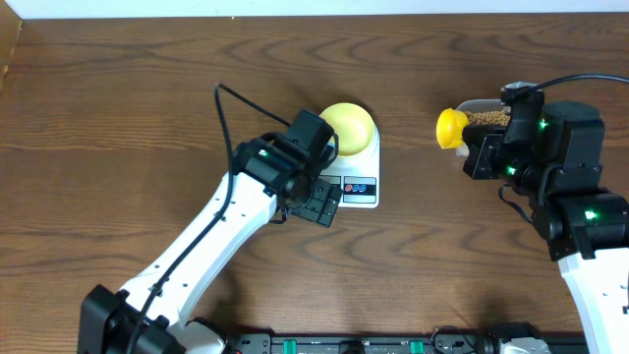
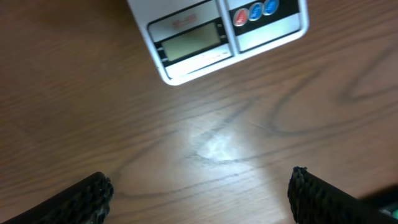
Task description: Scoop item into bowl and weigh 50g on scale
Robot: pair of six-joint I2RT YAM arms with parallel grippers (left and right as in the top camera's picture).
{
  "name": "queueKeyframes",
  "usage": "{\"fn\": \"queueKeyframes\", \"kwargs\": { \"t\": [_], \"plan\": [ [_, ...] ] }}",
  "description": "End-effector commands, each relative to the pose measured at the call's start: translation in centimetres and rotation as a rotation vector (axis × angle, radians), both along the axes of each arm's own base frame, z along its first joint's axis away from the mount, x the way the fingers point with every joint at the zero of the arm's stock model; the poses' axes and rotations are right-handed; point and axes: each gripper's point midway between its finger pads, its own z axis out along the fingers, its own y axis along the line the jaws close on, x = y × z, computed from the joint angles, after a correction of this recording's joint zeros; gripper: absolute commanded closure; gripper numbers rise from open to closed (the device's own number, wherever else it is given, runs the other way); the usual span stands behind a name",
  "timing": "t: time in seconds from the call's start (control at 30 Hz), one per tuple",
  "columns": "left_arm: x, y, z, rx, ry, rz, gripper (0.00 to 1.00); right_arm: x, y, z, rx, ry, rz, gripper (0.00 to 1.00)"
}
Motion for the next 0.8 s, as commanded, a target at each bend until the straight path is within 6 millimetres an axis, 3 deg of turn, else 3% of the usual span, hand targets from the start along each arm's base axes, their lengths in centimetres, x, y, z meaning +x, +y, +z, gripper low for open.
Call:
{"fn": "queueKeyframes", "kwargs": {
  "t": [0.0, 0.3, 0.77],
  "plan": [
    [0.9, 0.9, -0.2, 0.106, -0.071, -0.012, 0.07, 0.5, -0.3, 0.5, -0.014, -0.014, -0.004, 0.99],
    [2.9, -0.4, -0.1, 0.113, -0.176, 0.031, 0.07, 1.0, -0.2, -0.7, -0.017, 0.021, -0.003, 0.99],
    [4.4, -1.2, -4.7, 0.156, -0.115, 0.144, 0.07, 1.2, -0.2, -0.5, -0.016, 0.01, -0.004, 0.99]
  ]
}}
